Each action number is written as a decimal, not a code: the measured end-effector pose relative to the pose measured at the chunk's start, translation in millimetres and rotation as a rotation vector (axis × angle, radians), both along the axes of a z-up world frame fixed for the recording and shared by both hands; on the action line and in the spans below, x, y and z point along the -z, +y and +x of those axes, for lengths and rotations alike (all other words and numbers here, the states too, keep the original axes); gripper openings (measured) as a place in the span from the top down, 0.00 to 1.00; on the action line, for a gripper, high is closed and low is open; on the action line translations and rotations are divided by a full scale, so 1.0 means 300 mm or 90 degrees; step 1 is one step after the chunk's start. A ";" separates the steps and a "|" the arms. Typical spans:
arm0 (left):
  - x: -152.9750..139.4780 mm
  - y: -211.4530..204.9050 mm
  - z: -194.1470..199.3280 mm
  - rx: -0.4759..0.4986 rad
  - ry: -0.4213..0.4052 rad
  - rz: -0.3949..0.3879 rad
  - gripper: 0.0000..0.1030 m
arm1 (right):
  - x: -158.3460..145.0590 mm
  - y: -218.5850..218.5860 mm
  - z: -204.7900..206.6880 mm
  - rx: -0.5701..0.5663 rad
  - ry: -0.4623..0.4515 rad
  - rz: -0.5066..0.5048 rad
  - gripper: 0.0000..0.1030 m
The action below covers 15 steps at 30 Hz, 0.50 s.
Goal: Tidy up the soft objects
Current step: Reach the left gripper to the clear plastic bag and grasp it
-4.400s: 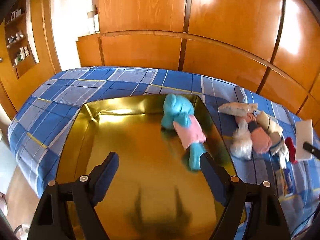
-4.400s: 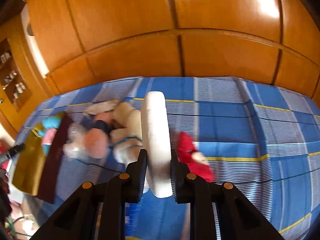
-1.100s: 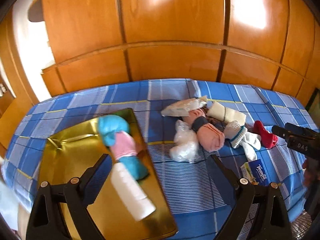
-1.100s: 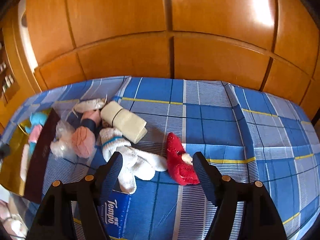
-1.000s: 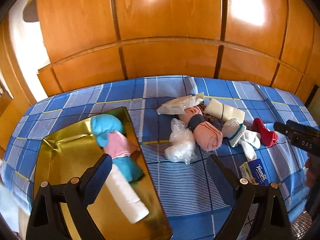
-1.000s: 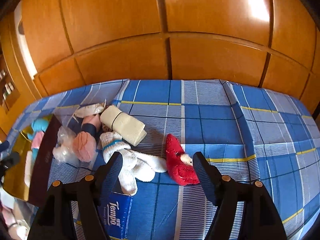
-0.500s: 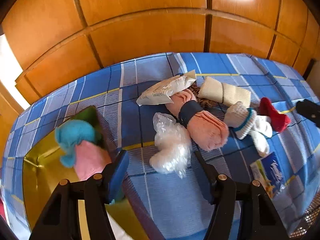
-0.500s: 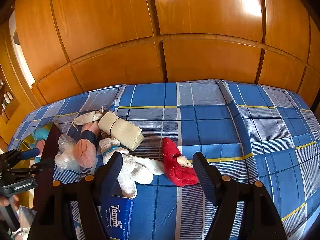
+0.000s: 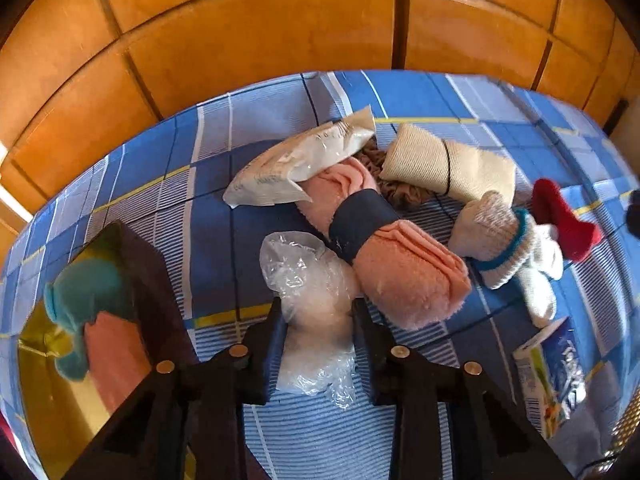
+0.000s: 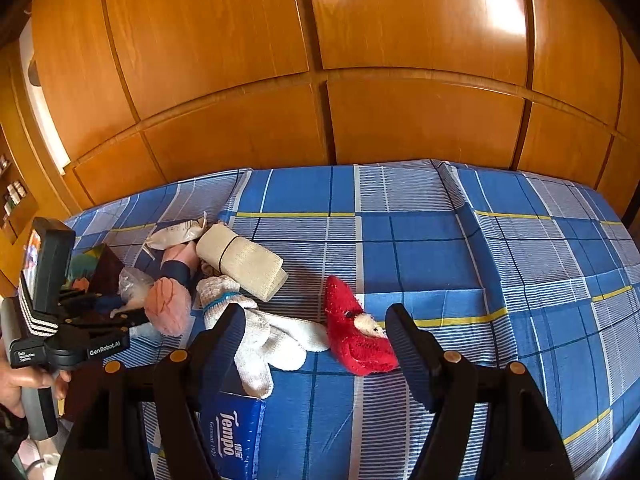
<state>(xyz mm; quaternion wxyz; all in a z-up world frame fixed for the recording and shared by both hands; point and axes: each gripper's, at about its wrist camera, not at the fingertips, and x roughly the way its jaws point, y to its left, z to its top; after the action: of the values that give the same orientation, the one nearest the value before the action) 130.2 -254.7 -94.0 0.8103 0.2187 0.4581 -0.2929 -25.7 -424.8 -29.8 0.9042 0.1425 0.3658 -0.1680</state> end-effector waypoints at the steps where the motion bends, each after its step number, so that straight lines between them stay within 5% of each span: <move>1: -0.013 0.018 -0.010 -0.005 -0.004 -0.013 0.70 | 0.002 0.001 0.000 0.000 0.000 -0.004 0.29; 8: -0.156 0.208 -0.093 -0.029 -0.014 -0.121 0.69 | 0.033 0.021 0.018 -0.027 0.019 -0.002 0.29; 15: -0.229 0.421 -0.138 -0.069 -0.002 -0.193 0.69 | 0.054 0.190 0.089 -0.140 0.056 -0.070 0.29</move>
<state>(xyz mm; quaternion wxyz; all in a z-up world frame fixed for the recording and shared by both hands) 88.7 -128.4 -25.1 0.8494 0.0695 0.4182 -0.3144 0.9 -367.7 -46.1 0.9068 0.0447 0.4086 -0.0939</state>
